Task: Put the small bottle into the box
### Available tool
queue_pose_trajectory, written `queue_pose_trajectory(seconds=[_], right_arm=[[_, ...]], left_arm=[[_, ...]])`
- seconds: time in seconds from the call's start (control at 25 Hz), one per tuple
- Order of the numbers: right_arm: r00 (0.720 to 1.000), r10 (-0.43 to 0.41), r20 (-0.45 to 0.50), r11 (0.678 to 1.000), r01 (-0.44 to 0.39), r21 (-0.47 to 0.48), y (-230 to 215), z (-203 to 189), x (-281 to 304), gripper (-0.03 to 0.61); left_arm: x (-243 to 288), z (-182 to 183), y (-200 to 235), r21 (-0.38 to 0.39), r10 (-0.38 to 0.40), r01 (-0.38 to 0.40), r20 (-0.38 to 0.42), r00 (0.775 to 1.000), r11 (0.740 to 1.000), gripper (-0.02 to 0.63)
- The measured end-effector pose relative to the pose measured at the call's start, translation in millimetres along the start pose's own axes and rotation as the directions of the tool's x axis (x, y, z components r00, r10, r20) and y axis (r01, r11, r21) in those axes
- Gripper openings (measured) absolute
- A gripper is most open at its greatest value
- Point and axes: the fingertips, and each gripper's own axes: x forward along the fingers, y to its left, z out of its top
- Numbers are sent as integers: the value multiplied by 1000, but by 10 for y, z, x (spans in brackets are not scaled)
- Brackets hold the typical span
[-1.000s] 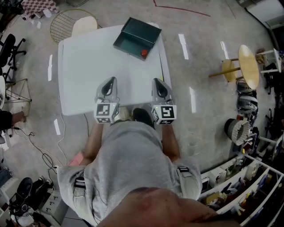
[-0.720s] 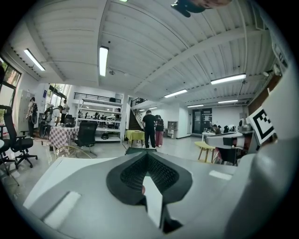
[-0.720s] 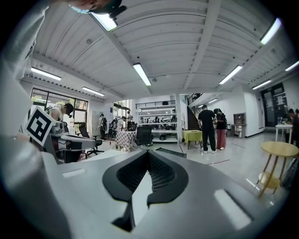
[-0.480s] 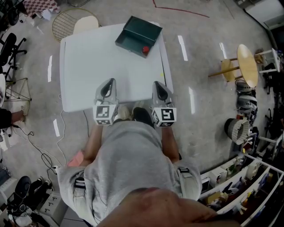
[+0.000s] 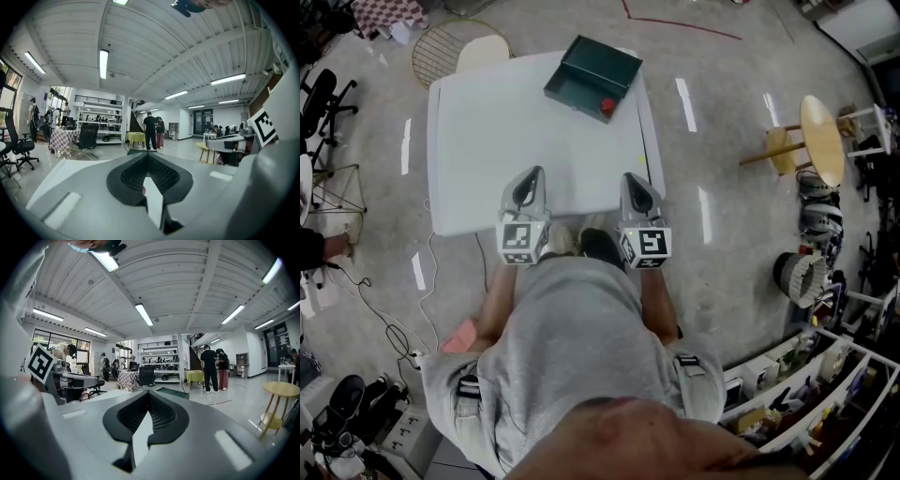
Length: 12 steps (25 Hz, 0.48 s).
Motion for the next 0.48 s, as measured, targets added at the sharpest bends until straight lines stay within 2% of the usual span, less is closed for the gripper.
queue_pose_trajectory(seconds=[0.48], right_arm=[[1000, -3, 4, 1000, 3, -2, 3, 14, 35, 3]], left_arm=[[35, 18, 22, 3, -6, 6, 8, 1000, 1000, 12]])
